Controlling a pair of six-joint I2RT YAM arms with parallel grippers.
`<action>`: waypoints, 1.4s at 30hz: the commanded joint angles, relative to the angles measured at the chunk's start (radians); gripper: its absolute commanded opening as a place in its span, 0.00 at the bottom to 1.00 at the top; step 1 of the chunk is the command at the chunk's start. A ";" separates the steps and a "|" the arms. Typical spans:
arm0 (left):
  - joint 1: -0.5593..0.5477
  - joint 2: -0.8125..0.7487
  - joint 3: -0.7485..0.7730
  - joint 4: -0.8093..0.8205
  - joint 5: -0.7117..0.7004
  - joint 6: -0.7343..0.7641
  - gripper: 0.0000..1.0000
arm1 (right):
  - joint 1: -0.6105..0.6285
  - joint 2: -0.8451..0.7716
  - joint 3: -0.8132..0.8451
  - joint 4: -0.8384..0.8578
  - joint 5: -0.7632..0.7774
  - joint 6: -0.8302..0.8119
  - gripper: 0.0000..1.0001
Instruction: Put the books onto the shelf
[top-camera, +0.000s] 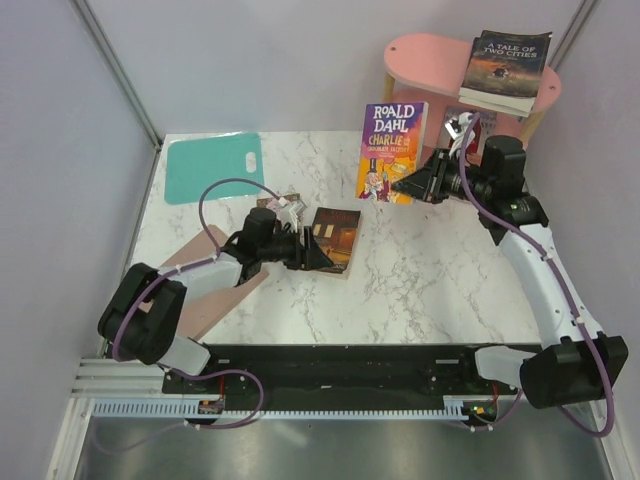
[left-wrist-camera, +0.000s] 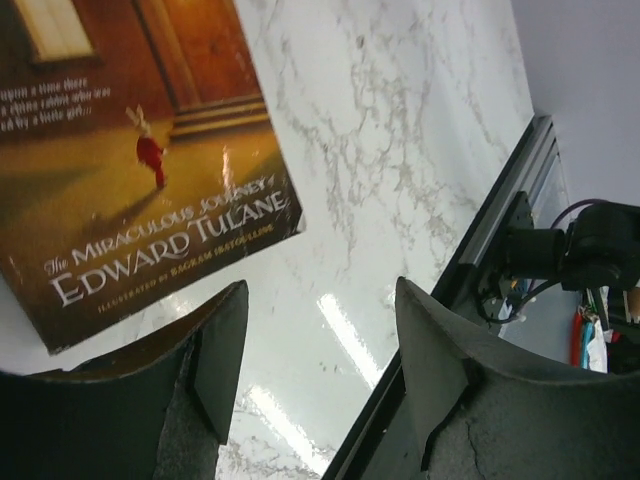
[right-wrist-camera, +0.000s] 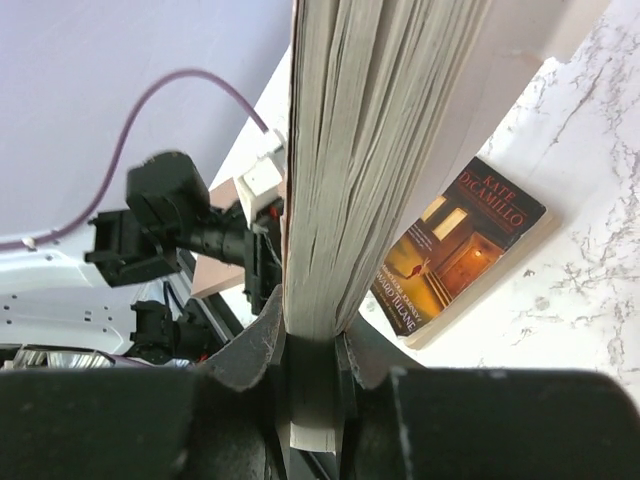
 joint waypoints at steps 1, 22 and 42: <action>-0.020 -0.016 -0.083 0.121 -0.006 -0.019 0.66 | -0.008 0.051 0.198 -0.110 0.004 -0.043 0.00; -0.256 0.193 -0.025 0.185 -0.079 0.005 0.61 | -0.377 0.598 1.126 -0.201 -0.262 0.472 0.00; -0.270 0.207 -0.021 0.190 -0.070 0.003 0.61 | -0.572 0.724 1.088 -0.184 -0.305 0.544 0.01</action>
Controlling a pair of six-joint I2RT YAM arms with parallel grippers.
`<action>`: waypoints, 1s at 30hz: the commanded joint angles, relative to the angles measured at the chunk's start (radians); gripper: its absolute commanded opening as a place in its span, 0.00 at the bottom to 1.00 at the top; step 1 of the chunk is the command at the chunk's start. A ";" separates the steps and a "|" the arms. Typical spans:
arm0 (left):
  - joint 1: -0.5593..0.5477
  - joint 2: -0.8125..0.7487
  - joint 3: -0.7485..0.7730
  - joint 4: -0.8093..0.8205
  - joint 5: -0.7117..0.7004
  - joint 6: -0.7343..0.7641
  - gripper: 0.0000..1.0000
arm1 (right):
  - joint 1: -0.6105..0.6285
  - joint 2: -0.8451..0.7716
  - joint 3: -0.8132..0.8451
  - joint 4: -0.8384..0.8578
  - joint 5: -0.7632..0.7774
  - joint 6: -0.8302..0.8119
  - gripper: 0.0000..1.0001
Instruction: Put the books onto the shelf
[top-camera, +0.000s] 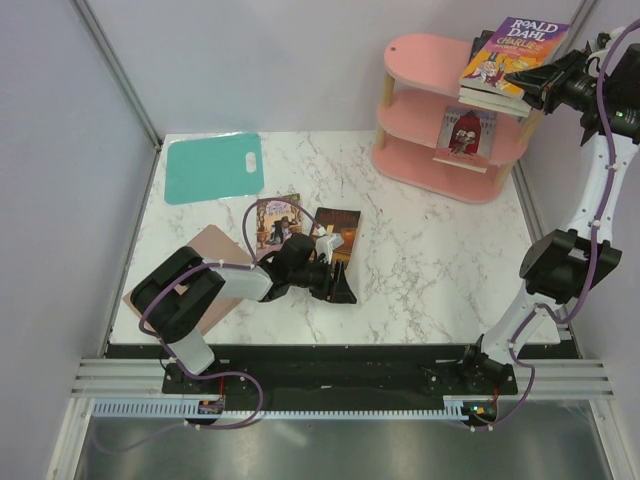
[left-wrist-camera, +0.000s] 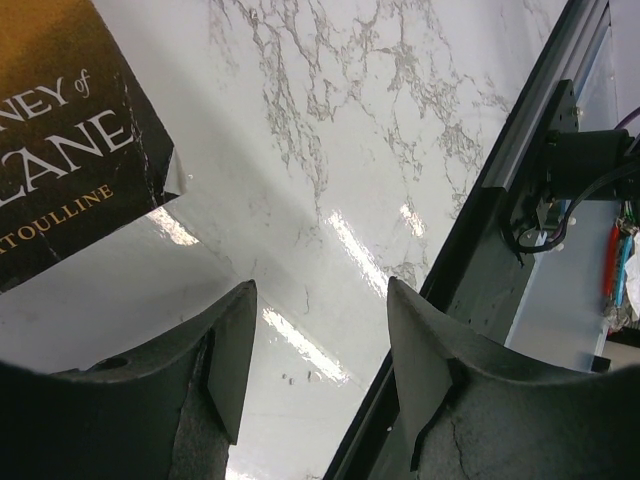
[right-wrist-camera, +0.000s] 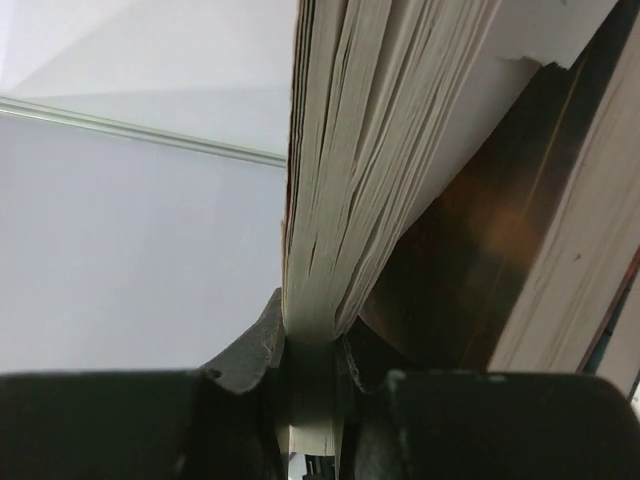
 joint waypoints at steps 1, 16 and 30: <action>-0.007 0.015 0.032 0.045 -0.010 0.022 0.61 | -0.002 0.004 0.014 0.060 -0.030 0.017 0.01; -0.013 0.011 0.028 0.052 -0.007 0.022 0.61 | -0.014 0.004 0.013 0.057 -0.015 0.036 0.52; -0.013 0.008 0.020 0.065 -0.004 0.019 0.61 | -0.043 -0.027 -0.014 0.054 -0.001 0.057 0.98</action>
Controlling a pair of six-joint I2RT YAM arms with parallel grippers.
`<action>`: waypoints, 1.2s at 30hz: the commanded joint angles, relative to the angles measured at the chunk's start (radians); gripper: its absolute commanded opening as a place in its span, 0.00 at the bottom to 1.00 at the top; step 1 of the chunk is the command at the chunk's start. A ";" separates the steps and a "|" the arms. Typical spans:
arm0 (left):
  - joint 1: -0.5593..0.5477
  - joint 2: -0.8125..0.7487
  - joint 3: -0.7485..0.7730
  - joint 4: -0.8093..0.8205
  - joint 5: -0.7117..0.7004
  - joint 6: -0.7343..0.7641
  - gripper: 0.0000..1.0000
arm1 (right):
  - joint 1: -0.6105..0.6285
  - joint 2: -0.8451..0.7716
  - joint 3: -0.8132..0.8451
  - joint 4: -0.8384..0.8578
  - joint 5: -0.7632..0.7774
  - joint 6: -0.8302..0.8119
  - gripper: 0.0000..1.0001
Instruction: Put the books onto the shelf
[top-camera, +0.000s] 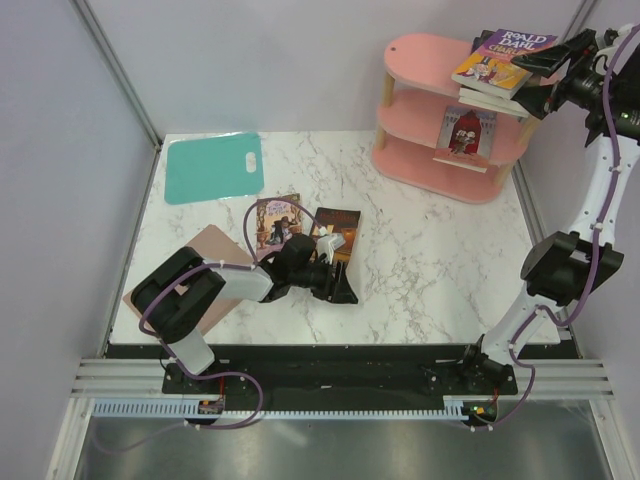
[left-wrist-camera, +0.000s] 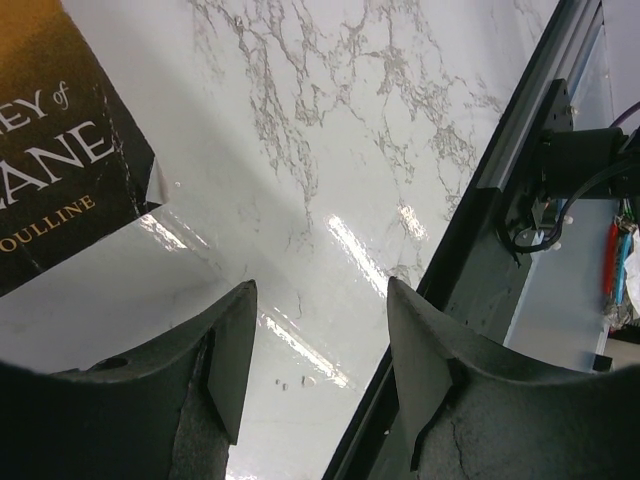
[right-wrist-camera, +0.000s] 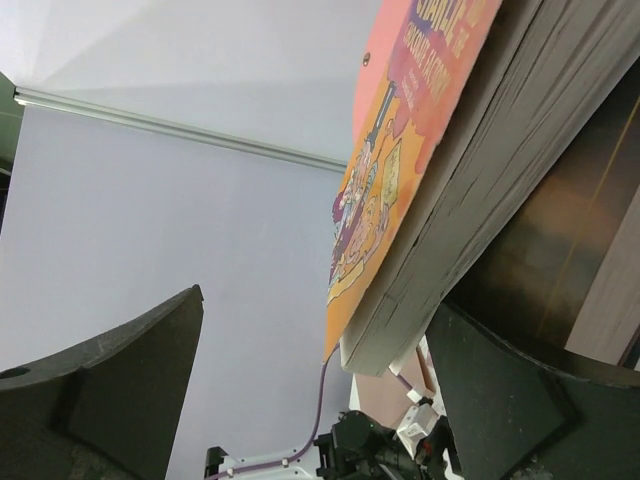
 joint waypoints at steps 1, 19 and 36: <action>-0.005 0.008 0.020 0.053 -0.008 0.018 0.61 | -0.031 -0.029 -0.012 0.007 0.039 0.000 0.98; -0.009 0.023 0.023 0.062 0.002 0.015 0.61 | -0.079 -0.092 0.040 -0.087 0.066 -0.110 0.98; -0.012 0.021 0.023 0.062 0.005 0.016 0.61 | 0.181 -0.281 0.008 -0.492 0.480 -0.592 0.67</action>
